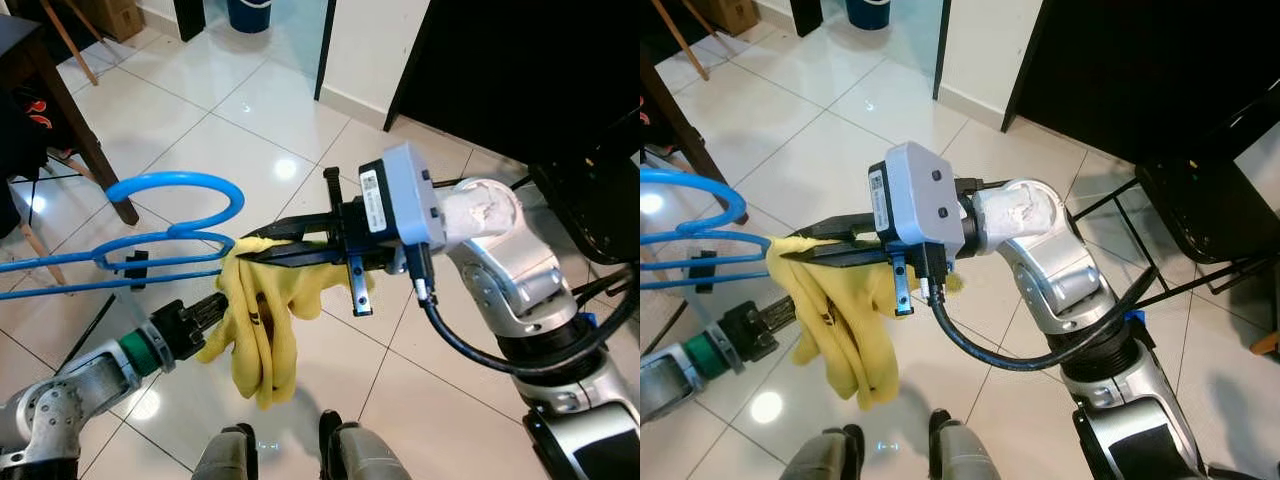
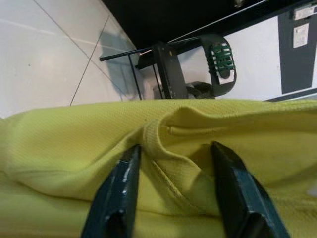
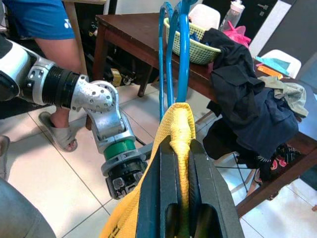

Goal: Hang hanger

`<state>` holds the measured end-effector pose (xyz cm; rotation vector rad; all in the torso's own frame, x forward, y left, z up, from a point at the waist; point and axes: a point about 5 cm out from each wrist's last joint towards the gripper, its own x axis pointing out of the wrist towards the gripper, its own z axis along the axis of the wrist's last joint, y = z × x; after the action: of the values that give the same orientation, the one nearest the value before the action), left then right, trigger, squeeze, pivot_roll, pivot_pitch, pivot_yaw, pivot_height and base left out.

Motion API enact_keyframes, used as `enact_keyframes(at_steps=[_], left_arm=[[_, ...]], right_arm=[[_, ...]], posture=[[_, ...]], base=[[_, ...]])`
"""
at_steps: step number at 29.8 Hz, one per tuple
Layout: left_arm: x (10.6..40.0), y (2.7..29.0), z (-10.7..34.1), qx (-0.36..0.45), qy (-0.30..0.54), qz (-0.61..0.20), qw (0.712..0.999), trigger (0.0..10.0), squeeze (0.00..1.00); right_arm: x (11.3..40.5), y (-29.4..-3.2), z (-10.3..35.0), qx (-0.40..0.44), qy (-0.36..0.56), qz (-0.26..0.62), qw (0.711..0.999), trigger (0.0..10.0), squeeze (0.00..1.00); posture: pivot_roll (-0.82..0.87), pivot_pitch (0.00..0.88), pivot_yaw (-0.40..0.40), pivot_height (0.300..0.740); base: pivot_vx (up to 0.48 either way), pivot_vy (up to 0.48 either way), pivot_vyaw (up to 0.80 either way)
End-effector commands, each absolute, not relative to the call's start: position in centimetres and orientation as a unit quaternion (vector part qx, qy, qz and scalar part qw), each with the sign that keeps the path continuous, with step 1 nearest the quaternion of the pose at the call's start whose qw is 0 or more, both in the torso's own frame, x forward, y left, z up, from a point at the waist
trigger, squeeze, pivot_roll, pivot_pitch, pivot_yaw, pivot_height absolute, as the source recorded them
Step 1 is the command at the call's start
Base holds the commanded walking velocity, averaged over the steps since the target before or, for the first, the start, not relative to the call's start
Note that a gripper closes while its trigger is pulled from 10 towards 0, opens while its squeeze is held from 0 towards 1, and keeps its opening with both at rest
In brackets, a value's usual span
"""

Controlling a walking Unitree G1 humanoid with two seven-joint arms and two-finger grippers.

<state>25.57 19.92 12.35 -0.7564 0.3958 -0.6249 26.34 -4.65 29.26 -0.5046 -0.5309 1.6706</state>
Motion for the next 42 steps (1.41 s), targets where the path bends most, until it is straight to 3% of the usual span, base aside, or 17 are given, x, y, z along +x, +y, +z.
enact_keyframes(at_steps=[1,2,3,14,16,20,22,24,25,26,27,33,37,42], left_arm=[[25.4,19.9,11.5,-0.361,0.205,-0.286,0.864,4.2,0.0],[25.7,20.1,11.4,-0.362,0.204,-0.274,0.867,1.1,0.0],[25.9,20.4,11.3,-0.366,0.197,-0.261,0.871,0.0,0.0],[25.9,20.9,10.5,-0.356,0.213,-0.23,0.88,0.0,0.0],[26.2,21.4,10.3,-0.335,0.212,-0.201,0.896,0.0,0.0],[26.3,21.5,10.3,-0.329,0.211,-0.193,0.9,0.0,0.0],[27.3,22.9,12.0,-0.239,0.163,-0.14,0.947,0.0,0.0],[27.3,22.9,12.0,-0.239,0.163,-0.14,0.947,0.0,0.0],[27.6,23.4,13.1,-0.202,0.136,-0.121,0.963,4.4,0.0],[27.6,23.4,13.1,-0.202,0.136,-0.121,0.963,4.4,0.0],[27.8,24.2,15.0,-0.171,0.102,-0.106,0.974,10.0,0.0],[27.0,26.0,19.9,-0.086,0.053,-0.108,0.989,10.0,0.0],[26.9,26.9,21.4,-0.07,0.037,-0.107,0.991,10.0,0.0],[27.2,27.6,21.0,-0.074,0.033,-0.081,0.993,10.0,0.0]], right_arm=[[25.7,-4.6,30.0,-0.221,-0.248,0.729,0.599,0.0,0.0],[25.7,-4.6,30.1,-0.221,-0.249,0.728,0.599,0.0,0.0],[25.7,-4.7,30.1,-0.221,-0.249,0.728,0.599,0.0,0.0],[25.8,-4.7,30.2,-0.222,-0.253,0.725,0.601,0.0,0.0],[25.8,-4.7,30.3,-0.221,-0.253,0.724,0.603,0.0,0.0],[25.8,-4.7,30.3,-0.221,-0.253,0.723,0.603,0.0,0.0],[26.9,-5.1,29.8,-0.23,-0.243,0.704,0.626,0.0,0.0],[26.9,-5.1,29.8,-0.23,-0.243,0.704,0.626,0.0,0.0],[27.5,-5.4,29.5,-0.236,-0.236,0.694,0.639,0.0,0.0],[27.5,-5.4,29.5,-0.236,-0.236,0.694,0.639,0.0,0.0],[28.7,-6.0,28.6,-0.262,-0.219,0.667,0.662,0.0,0.0],[31.4,-7.9,26.0,-0.337,-0.174,0.601,0.704,0.0,0.0],[32.8,-9.2,25.2,-0.389,-0.154,0.552,0.721,0.0,0.0],[33.1,-10.2,25.2,-0.383,-0.152,0.544,0.731,0.0,0.0]], posture=[[0.0,0.171,-0.001,0.74],[0.0,0.171,-0.001,0.74],[0.0,0.172,-0.001,0.74],[0.0,0.174,-0.002,0.74],[0.01,0.174,-0.001,0.74],[0.01,0.174,-0.001,0.74],[0.01,0.176,-0.007,0.74],[0.01,0.176,-0.007,0.74],[0.01,0.177,-0.009,0.74],[0.01,0.177,-0.009,0.74],[0.03,0.181,-0.015,0.74],[0.04,0.185,-0.013,0.74],[0.05,0.182,-0.01,0.74],[0.05,0.177,-0.007,0.74]], base=[[0.0,0.0,0.0],[0.0,0.0,0.0],[0.0,0.0,0.0],[0.0,0.0,0.0],[0.0,0.0,0.0],[0.0,0.0,0.0],[0.0,0.0,0.0],[0.0,0.0,0.0],[0.0,0.0,0.0],[0.0,0.0,0.0],[0.0,0.0,0.0],[0.0,0.0,0.0],[0.0,0.0,0.0],[0.0,0.0,0.0]])
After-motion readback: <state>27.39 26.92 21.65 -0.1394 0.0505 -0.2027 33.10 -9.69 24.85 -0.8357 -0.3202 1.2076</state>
